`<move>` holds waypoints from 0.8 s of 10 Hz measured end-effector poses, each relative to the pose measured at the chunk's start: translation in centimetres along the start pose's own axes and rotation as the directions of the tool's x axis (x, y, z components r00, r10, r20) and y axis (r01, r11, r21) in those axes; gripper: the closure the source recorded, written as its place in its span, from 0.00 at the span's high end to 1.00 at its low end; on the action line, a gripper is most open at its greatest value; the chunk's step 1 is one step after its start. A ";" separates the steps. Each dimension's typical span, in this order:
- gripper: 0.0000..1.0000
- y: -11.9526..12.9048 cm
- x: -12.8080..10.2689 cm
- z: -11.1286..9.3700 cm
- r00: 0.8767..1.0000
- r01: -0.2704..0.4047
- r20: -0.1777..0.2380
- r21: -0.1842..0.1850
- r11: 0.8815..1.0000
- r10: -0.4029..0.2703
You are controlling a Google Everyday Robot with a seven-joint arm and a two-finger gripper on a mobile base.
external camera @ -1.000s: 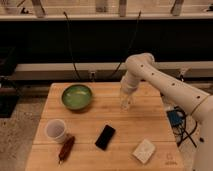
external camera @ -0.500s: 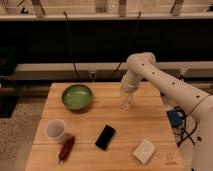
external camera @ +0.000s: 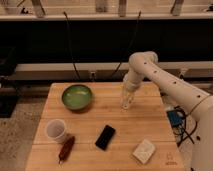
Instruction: Knock the bottle over
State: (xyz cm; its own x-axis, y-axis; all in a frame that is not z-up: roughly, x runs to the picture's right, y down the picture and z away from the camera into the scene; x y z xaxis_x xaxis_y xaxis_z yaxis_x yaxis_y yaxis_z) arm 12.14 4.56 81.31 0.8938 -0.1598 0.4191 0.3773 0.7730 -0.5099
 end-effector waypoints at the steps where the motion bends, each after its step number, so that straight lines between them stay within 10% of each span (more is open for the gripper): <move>1: 0.00 0.0 0.3 -0.1 1.000 0.000 0.001 0.000 1.000 0.000; 8: 0.00 -0.2 1.8 -0.8 1.000 0.004 0.005 0.004 1.000 -0.004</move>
State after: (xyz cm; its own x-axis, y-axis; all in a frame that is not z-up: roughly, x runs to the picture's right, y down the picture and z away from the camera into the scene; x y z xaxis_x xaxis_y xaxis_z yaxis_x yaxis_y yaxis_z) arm 13.89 3.59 81.59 0.8908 -0.1602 0.4251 0.3804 0.7746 -0.5052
